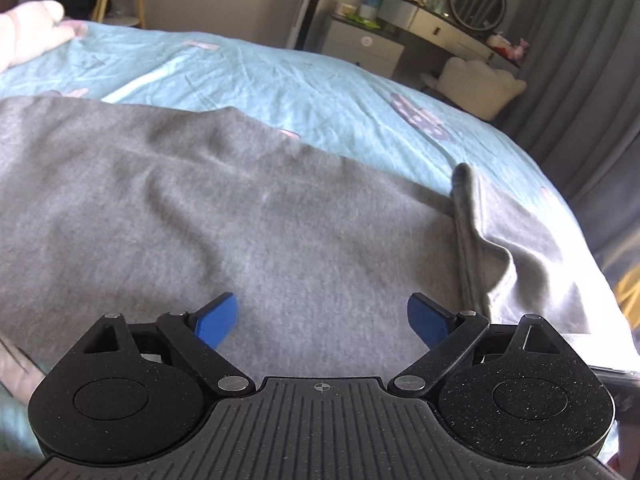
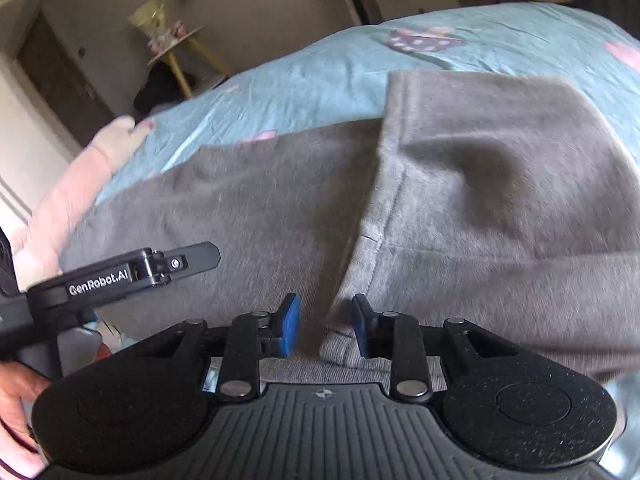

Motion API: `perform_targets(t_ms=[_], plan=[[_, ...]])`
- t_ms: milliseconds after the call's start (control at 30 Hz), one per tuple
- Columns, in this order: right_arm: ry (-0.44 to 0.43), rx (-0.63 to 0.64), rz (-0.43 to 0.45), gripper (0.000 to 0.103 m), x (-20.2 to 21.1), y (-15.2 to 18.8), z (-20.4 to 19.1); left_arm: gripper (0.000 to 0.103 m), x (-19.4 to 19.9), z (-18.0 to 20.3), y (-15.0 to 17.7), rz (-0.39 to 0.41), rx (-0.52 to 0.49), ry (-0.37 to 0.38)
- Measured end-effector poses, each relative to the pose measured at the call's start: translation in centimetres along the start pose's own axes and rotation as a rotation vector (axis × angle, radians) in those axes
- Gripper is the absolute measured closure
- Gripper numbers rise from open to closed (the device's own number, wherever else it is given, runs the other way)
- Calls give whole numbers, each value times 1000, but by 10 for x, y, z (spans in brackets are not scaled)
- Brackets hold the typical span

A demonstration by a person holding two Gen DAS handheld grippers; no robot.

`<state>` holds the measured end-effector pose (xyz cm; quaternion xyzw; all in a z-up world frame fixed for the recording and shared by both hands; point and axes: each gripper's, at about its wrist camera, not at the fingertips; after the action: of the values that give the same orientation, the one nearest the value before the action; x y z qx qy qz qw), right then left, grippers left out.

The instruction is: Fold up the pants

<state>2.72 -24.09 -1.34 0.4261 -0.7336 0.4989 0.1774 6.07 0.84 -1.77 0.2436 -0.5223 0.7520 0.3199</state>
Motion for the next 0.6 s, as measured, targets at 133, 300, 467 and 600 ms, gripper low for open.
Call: perform_targets(t_ms=[133, 300, 467, 600], plan=[[72, -164, 127, 65, 31, -8, 35, 7, -4, 3, 1, -19, 13, 84], [208, -286, 76, 65, 27, 14, 76, 7, -12, 10, 0, -80, 64, 204], [209, -315, 157, 63, 38, 25, 78, 7, -25, 28, -7, -134, 68, 288], [182, -354, 190, 63, 44, 31, 85, 7, -55, 48, -12, -231, 89, 358]])
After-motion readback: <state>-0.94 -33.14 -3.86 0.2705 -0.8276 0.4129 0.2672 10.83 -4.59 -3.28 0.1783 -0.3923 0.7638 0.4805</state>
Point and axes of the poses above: each gripper's, at about its wrist camera, not at the fingertips, and x roughly against the way its jaws point, z to its right, y to its underside, and after that the axes turned 2 degrees about x, right-handed
